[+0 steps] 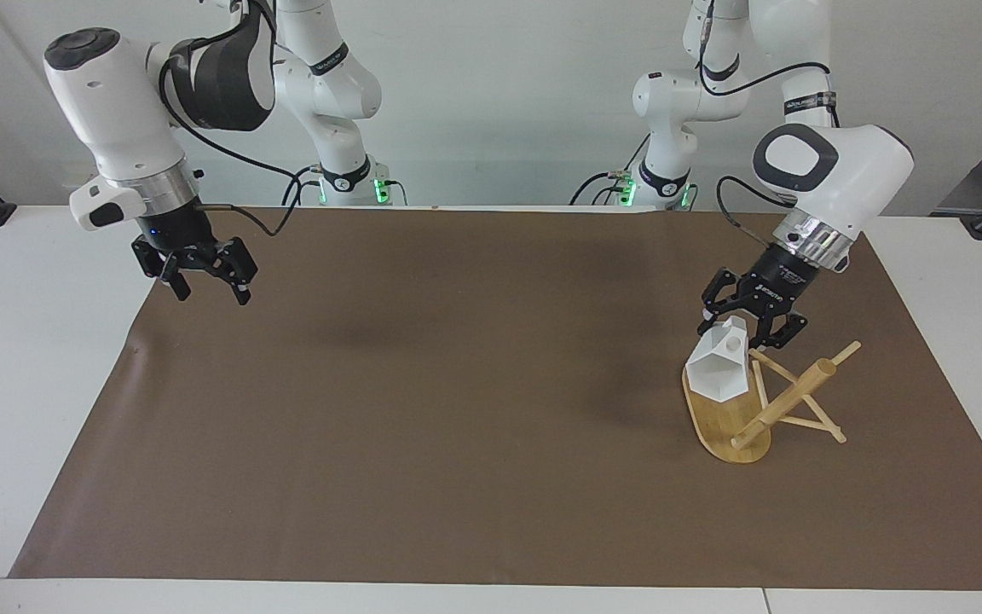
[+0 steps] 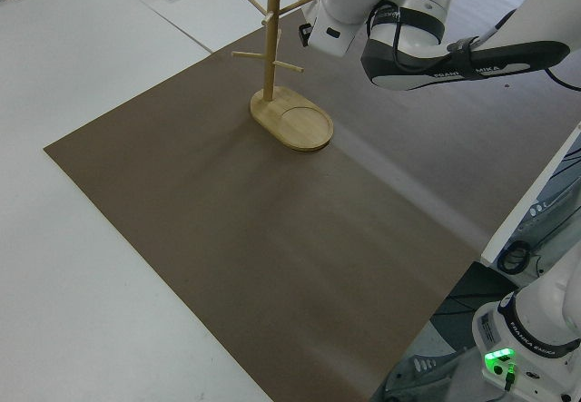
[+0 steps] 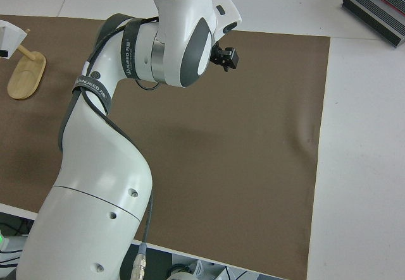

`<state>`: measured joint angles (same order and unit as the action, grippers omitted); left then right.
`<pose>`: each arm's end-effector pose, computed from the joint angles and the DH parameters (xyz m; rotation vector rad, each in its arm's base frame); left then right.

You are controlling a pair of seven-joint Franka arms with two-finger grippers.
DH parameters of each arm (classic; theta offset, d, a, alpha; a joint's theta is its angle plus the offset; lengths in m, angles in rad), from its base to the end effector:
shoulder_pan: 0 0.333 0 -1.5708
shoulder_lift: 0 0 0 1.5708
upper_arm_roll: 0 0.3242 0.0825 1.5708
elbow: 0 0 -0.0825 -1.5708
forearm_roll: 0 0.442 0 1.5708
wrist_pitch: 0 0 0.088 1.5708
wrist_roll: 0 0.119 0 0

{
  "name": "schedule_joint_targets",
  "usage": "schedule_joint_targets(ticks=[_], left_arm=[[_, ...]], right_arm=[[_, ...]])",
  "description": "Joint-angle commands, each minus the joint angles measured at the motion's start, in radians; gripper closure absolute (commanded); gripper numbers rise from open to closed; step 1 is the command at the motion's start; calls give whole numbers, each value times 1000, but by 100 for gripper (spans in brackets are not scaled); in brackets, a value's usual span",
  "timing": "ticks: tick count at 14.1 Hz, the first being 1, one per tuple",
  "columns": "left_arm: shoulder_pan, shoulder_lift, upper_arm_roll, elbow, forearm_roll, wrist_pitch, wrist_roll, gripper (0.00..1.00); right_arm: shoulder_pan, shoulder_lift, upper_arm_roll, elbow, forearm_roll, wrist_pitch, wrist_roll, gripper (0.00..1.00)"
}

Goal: Hang cup on rack
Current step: 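Carry the cup with the left gripper toward the rack while the right gripper withdraws, then lower the cup onto a rack peg with the left gripper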

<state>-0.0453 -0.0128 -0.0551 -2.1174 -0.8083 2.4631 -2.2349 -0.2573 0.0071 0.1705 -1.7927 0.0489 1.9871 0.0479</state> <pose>0.6224 -0.0672 0.4254 0.5703 2.4734 -0.5638 0.6405 -0.0524 0.5362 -3.0752 0.2317 -0.2912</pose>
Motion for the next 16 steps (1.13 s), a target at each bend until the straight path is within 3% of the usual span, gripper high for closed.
schedule_joint_targets(ticks=[1,11,16], left_arm=[[2,17,-6,20,0,23,-31,100],[27,33,-6,20,-3,36,-31,100],[30,33,-5,17,-31,68,-46,100]], right_arm=[[-7,-15,3,-1,-20,-43,-10,0],[-7,-15,-2,131,-20,-303,-5,0],[-7,-16,-5,176,-20,-376,-5,0]])
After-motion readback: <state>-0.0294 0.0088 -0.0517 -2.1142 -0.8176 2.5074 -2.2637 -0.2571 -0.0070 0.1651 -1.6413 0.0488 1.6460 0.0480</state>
